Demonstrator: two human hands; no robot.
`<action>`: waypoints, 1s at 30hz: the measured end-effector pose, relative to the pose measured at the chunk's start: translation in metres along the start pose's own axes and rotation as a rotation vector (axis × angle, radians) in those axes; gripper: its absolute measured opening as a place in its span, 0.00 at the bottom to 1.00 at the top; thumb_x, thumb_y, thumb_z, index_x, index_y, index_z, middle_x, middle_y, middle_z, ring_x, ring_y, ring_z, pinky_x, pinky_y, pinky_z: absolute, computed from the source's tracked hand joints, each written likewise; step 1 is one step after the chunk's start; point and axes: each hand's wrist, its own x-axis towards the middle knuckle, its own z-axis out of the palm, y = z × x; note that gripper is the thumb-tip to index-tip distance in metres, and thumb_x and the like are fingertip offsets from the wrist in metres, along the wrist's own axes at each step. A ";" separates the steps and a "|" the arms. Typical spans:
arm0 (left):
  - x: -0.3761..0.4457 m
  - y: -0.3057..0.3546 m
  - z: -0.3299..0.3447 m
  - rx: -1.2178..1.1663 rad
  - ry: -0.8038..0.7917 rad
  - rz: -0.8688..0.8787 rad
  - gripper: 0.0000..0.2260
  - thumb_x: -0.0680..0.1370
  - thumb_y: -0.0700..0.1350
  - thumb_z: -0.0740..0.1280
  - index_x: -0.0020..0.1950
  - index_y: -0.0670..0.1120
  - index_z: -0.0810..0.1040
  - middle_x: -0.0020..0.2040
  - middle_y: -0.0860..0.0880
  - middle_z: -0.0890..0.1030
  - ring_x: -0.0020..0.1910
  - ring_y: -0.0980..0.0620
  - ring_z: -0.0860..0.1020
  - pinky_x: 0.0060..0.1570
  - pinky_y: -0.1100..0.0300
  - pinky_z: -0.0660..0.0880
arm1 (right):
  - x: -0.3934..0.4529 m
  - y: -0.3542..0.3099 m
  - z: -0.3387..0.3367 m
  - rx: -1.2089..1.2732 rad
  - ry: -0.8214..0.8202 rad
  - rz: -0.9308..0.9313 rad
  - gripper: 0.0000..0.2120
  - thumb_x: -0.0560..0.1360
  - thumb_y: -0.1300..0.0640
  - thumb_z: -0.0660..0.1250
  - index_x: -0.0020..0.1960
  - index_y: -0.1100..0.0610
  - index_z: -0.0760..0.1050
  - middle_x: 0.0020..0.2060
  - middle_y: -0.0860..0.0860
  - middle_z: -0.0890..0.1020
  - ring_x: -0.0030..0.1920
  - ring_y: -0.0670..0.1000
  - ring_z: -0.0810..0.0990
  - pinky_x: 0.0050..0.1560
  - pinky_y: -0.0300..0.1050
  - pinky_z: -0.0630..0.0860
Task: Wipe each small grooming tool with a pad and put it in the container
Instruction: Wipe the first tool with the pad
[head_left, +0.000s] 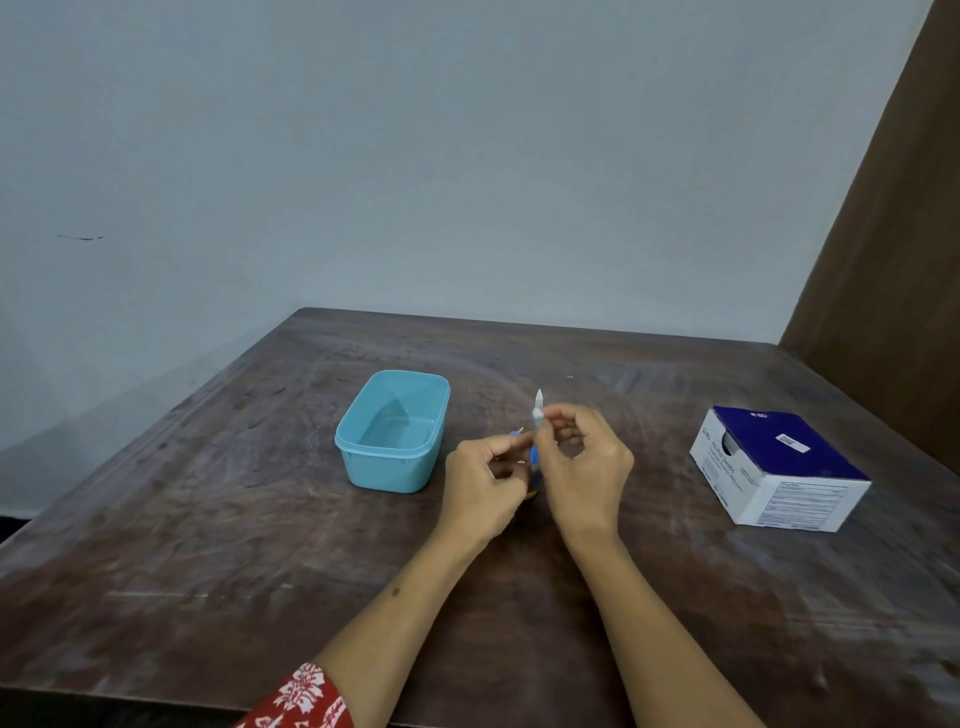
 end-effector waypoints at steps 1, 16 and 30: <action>0.000 0.000 0.001 -0.001 -0.013 -0.014 0.16 0.72 0.31 0.66 0.58 0.41 0.80 0.45 0.43 0.85 0.43 0.50 0.84 0.46 0.54 0.81 | 0.001 0.000 -0.001 0.005 0.018 -0.013 0.08 0.69 0.67 0.70 0.43 0.55 0.81 0.35 0.44 0.79 0.35 0.41 0.78 0.38 0.31 0.74; -0.001 -0.008 0.003 0.004 0.025 -0.024 0.14 0.71 0.31 0.68 0.55 0.40 0.82 0.45 0.44 0.85 0.43 0.51 0.84 0.47 0.51 0.81 | 0.002 -0.002 -0.001 -0.001 0.036 -0.003 0.09 0.70 0.67 0.69 0.44 0.55 0.81 0.36 0.45 0.80 0.36 0.43 0.79 0.38 0.31 0.74; 0.000 -0.007 0.000 -0.096 0.041 -0.056 0.17 0.69 0.26 0.62 0.52 0.40 0.83 0.41 0.44 0.85 0.40 0.50 0.84 0.42 0.57 0.81 | -0.001 -0.001 0.001 -0.061 -0.053 0.024 0.05 0.66 0.62 0.71 0.37 0.53 0.79 0.31 0.45 0.80 0.32 0.44 0.78 0.34 0.39 0.77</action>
